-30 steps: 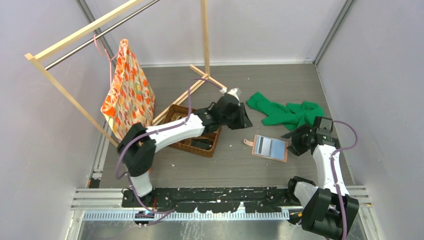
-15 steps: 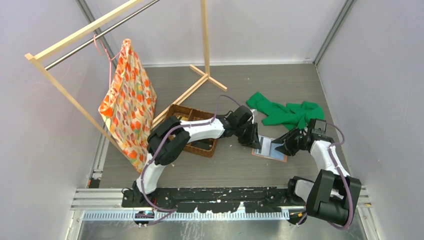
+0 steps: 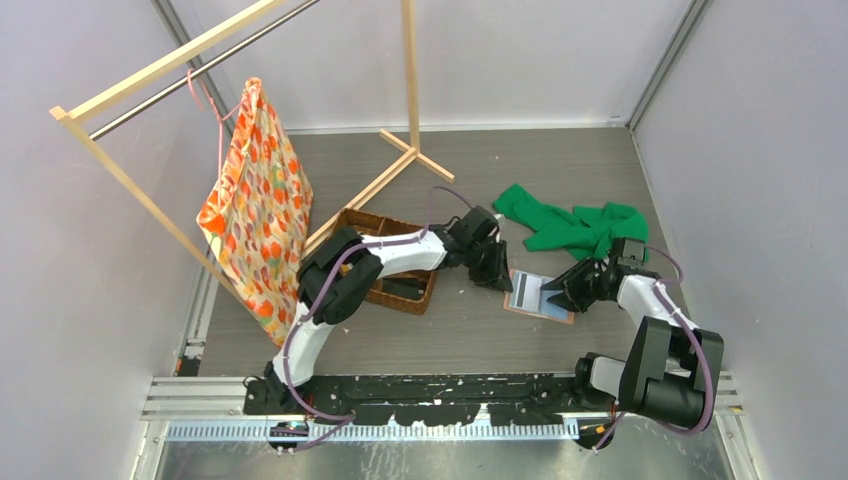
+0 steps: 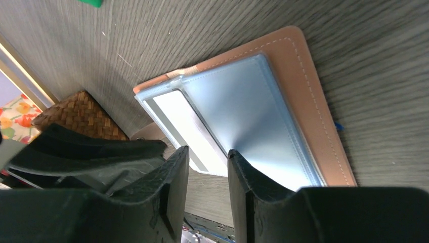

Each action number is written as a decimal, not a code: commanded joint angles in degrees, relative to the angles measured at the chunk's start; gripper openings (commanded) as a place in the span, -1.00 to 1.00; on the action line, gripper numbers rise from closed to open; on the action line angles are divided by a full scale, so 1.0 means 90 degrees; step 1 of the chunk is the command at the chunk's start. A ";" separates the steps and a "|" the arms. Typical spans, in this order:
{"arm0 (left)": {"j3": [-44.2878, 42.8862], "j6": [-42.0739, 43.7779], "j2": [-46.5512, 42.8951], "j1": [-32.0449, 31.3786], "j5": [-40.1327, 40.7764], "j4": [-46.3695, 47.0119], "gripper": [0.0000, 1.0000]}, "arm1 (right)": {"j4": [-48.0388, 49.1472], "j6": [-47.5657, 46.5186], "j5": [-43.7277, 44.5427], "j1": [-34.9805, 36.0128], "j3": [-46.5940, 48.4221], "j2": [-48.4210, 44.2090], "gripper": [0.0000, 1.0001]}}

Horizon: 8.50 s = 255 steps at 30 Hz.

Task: Take the credit cards out of the card holder
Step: Remove the credit card from the card holder.

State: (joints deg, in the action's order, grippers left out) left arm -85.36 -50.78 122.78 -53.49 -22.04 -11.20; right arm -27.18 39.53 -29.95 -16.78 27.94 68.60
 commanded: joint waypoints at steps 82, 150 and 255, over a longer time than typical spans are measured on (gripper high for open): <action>-0.0070 0.0408 0.0086 0.0536 -0.0568 -0.0482 -0.60 | 0.3143 0.1080 0.0698 0.1952 -0.1157 0.0143 -0.99; -0.0799 0.0867 0.0750 0.0700 -0.0632 -0.1485 -0.64 | 0.2132 0.1333 0.1025 0.1445 -0.1736 -0.2098 -0.99; -0.1135 0.0690 0.1005 0.0221 -0.1046 -0.1398 -0.57 | 0.2798 0.1753 0.0125 0.1398 -0.2026 -0.2340 -0.58</action>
State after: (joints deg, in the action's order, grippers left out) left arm -94.74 -46.06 129.54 -51.13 -34.15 -21.91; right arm -7.14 55.22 -24.45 -4.38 9.30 46.19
